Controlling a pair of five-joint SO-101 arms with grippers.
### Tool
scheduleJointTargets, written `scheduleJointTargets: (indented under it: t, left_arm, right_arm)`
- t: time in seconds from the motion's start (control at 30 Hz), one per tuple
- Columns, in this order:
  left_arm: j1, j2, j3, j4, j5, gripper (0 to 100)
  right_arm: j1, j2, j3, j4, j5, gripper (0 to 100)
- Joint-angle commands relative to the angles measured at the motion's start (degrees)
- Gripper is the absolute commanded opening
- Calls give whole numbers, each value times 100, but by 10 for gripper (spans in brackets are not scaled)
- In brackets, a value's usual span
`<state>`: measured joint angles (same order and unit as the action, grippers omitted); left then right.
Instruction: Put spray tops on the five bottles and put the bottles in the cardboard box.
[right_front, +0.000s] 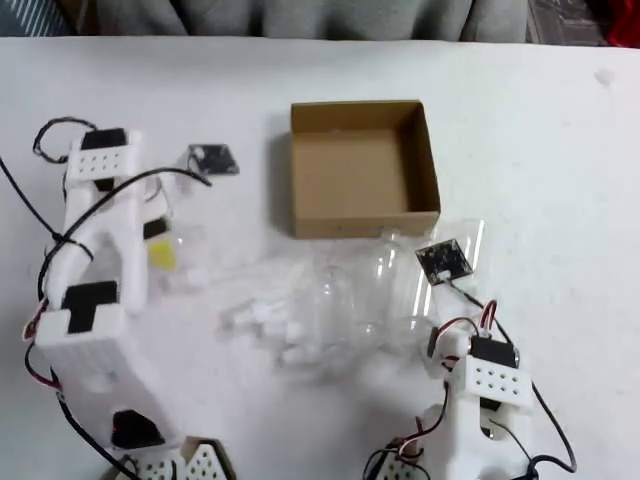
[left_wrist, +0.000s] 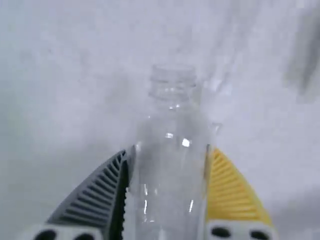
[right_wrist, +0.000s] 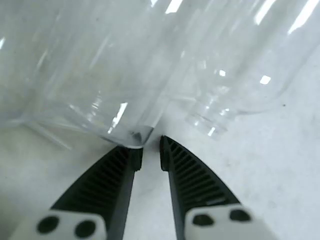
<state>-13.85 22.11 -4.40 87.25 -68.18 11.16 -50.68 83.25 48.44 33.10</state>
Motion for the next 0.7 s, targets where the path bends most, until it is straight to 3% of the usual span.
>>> scheduleJointTargets:
  t: [0.0, 0.2, 0.43, 0.5, 0.67]
  left_arm:
    - [365, -892, -290, 360, 2154, 24]
    - [154, -1402, -70, 0, 5011, 24]
    - [-171, -1807, 1143, -985, 8563, 24]
    - [-171, -1938, 1468, -1248, 9125, 24]
    - [-620, -2352, 2119, -2136, 9248, 24]
  right_arm:
    - [110, 57, 9, -40, 62, 38]
    - [119, 57, 9, -31, 62, 38]
    - [119, 57, 9, -22, 62, 38]
    - [119, 57, -9, -40, 62, 38]
    - [75, 48, -316, 4, 53, 38]
